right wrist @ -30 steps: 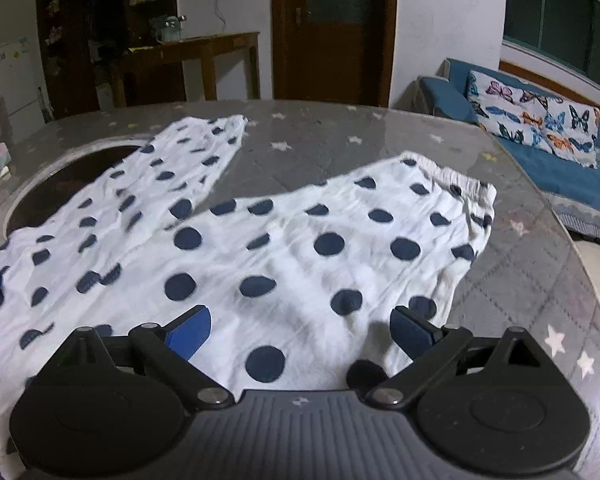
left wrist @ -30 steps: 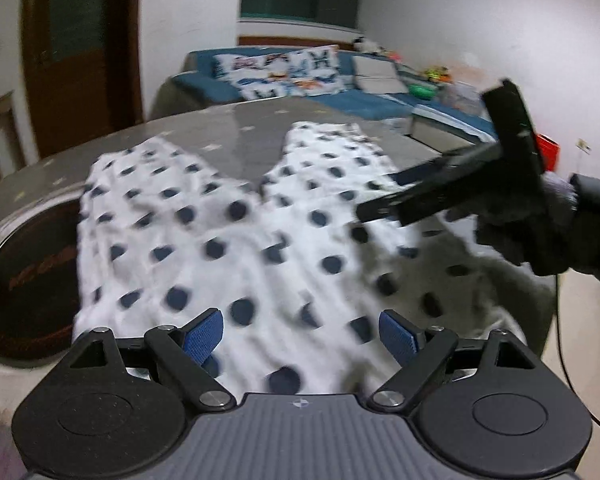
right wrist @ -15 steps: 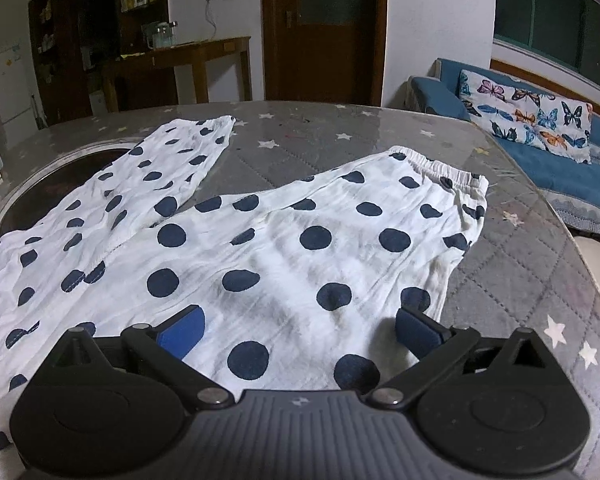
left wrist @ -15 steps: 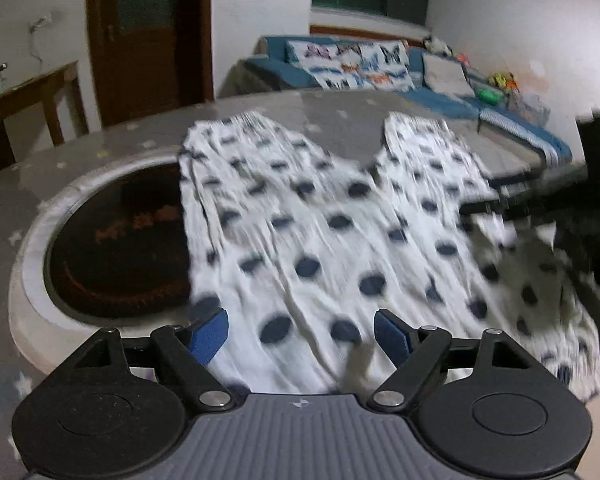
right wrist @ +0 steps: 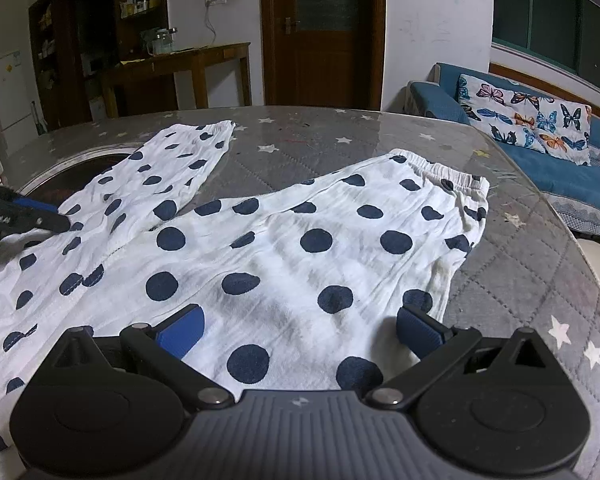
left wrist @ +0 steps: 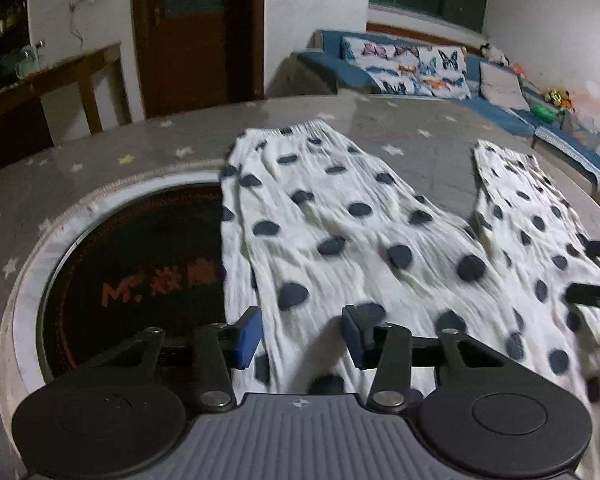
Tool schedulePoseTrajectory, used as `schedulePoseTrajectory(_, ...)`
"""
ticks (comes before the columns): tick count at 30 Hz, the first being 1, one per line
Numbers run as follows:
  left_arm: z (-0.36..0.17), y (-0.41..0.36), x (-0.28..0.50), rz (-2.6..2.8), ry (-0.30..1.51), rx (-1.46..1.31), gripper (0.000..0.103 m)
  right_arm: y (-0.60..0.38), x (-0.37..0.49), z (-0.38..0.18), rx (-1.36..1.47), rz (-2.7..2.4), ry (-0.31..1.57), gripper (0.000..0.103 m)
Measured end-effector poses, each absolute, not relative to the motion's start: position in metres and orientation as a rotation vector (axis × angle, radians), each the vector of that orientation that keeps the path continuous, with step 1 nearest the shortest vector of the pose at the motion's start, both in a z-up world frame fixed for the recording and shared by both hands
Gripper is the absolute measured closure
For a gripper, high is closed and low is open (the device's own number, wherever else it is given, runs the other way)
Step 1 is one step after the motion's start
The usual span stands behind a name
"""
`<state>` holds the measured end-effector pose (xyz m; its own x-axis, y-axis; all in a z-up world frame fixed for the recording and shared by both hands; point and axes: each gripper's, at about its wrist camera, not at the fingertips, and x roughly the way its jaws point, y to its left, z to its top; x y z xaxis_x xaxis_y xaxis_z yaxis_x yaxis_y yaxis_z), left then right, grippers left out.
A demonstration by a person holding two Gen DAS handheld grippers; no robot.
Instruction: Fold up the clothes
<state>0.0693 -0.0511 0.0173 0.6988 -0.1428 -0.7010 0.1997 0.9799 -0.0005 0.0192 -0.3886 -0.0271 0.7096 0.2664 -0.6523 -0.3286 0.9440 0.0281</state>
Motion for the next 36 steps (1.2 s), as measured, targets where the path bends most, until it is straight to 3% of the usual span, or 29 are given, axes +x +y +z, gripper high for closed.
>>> schedulePoseTrajectory(11,0.025,-0.036,0.090,-0.052,0.765,0.104,0.058,-0.388,0.018,-0.028,-0.092,0.331,0.706,0.000)
schedulePoseTrajectory(24,0.023,-0.123,0.125,-0.263,0.749,0.172,0.055,-0.388,0.018,-0.028,-0.090,0.331,0.705,0.000)
schedulePoseTrajectory(31,0.018,-0.112,0.143,-0.217,0.744,0.178,0.046,-0.389,0.018,-0.028,-0.090,0.331,0.704,0.000)
schedulePoseTrajectory(36,0.017,-0.102,0.158,-0.161,0.741,0.176,0.045,-0.388,0.017,-0.028,-0.090,0.330,0.704,0.000)
